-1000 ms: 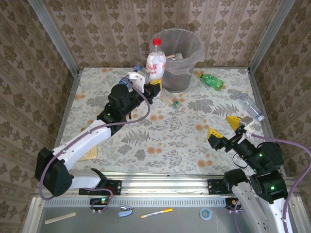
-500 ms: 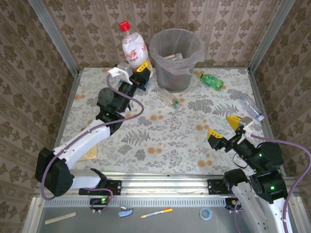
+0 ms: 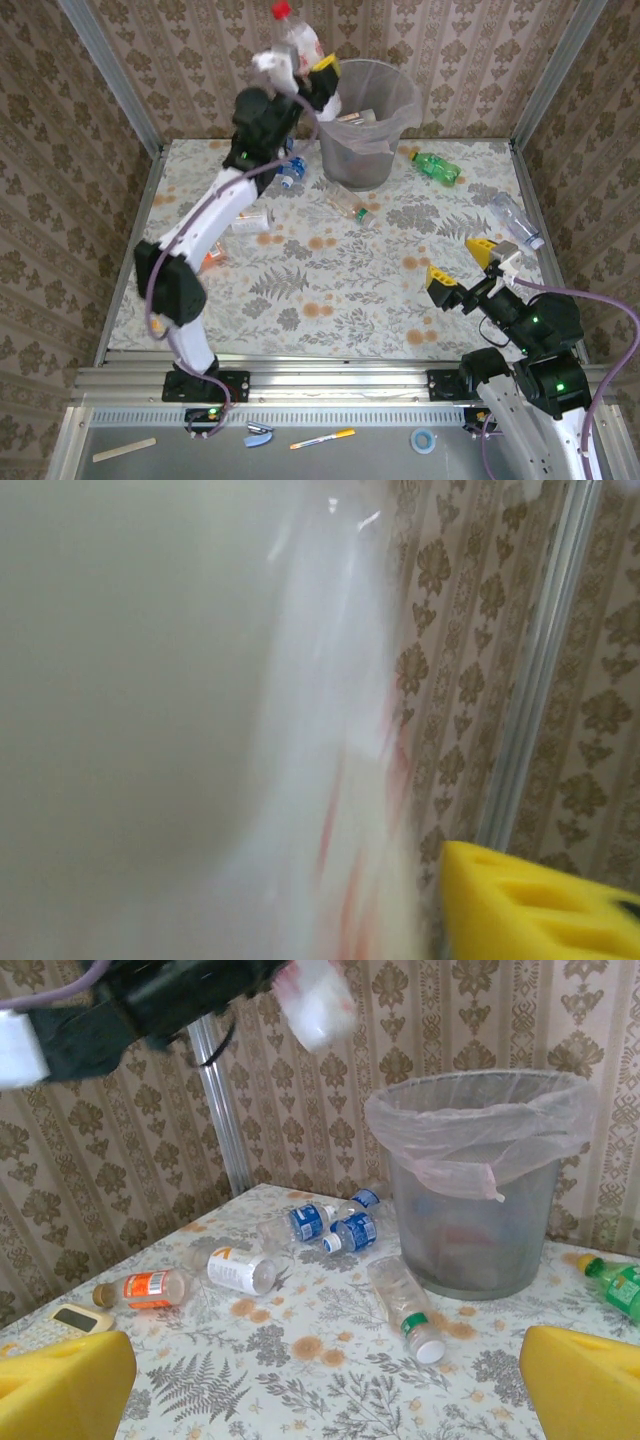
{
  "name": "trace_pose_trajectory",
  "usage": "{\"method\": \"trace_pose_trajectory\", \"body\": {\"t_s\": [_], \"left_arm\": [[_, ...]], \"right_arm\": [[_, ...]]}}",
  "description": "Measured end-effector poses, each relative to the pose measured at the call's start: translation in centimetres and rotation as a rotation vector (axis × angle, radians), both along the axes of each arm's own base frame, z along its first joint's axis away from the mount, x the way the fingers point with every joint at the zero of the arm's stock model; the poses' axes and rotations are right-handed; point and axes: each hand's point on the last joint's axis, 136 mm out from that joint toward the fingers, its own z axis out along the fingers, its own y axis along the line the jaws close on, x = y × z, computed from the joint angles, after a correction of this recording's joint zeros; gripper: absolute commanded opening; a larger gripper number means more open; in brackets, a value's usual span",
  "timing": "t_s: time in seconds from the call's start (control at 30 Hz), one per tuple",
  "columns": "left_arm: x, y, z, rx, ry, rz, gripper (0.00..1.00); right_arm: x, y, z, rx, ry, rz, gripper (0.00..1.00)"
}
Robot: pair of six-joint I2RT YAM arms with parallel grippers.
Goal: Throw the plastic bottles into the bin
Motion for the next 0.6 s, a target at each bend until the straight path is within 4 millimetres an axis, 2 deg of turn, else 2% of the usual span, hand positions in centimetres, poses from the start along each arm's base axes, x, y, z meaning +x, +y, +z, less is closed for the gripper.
{"method": "trace_pose_trajectory", "body": {"t_s": [0.1, 0.2, 0.3, 0.4, 0.47, 0.53, 0.6], "left_arm": [[3.8, -2.0, -0.2, 0.003, 0.065, -0.036, 1.00], [6.4, -3.5, -2.5, 0.026, 0.170, -0.073, 1.00], [7.3, -3.7, -5.7, 0.082, 0.294, -0.084, 1.00], [6.5, -2.9, -7.3, 0.127, 0.376, -0.072, 1.00], [5.1, -1.7, -7.2, 0.145, 0.403, -0.059, 1.00], [3.1, -0.2, -5.8, 0.147, 0.400, -0.045, 1.00], [0.5, 1.8, -3.1, 0.134, 0.362, -0.029, 1.00]], "right_arm": [[0.0, 0.0, 0.0, -0.003, -0.001, 0.001, 1.00], [0.0, 0.1, -0.2, -0.011, -0.001, 0.008, 1.00], [0.0, 0.4, -0.8, -0.018, 0.009, 0.023, 1.00], [-0.1, 0.4, -1.4, -0.021, 0.016, 0.027, 1.00], [-0.4, 0.4, -1.4, -0.020, 0.009, 0.027, 1.00], [-0.5, 0.3, -1.2, -0.018, 0.000, 0.027, 1.00], [-0.5, 0.3, -1.2, -0.018, 0.000, 0.027, 1.00]]}}
